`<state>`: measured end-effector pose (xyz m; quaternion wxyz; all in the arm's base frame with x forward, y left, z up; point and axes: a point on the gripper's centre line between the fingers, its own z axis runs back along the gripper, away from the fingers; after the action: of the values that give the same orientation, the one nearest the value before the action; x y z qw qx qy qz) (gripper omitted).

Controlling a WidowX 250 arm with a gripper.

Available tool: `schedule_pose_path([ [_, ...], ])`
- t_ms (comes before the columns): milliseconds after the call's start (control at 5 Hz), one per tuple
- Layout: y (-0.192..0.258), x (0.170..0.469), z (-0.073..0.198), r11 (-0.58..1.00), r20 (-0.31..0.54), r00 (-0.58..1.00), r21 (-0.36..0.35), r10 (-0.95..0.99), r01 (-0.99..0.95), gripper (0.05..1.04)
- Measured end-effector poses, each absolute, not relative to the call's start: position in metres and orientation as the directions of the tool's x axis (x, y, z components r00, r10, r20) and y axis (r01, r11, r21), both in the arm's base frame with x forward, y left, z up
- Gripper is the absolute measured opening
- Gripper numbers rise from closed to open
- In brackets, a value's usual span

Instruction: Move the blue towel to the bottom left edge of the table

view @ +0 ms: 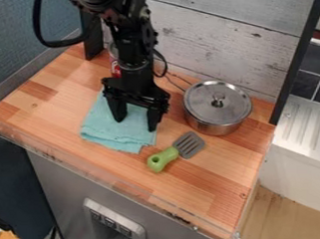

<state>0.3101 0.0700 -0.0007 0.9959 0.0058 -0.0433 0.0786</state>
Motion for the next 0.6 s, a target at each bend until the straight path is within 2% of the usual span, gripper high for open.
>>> schedule_pose_path([
  [600, 0.137, 0.286, 0.001, 0.993, 0.116, 0.987, -0.060, 0.111, -0.105, 1.001],
])
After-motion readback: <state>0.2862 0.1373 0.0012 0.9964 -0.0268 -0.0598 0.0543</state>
